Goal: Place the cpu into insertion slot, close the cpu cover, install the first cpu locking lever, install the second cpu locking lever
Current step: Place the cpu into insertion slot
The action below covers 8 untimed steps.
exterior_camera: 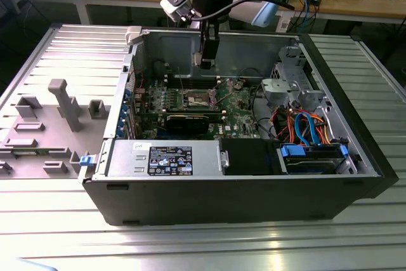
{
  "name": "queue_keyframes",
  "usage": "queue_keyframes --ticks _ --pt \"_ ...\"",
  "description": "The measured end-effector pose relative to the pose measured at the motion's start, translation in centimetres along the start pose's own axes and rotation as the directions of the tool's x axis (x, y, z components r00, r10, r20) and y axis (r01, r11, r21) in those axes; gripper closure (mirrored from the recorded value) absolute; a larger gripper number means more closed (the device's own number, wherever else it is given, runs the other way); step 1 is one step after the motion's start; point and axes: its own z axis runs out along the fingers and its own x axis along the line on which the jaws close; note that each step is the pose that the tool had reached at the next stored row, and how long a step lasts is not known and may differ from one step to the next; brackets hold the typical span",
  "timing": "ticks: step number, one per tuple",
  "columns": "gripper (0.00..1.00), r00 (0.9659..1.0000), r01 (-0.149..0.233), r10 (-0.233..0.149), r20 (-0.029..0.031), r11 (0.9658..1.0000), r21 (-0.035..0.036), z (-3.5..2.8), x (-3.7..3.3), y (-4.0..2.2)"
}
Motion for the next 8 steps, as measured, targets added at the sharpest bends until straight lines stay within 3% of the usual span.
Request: queue_keyframes --ticks 8 --pt "0.45 1.0000 0.000 0.000 0.0001 1.0000 0.0030 0.03 0.00 0.00"
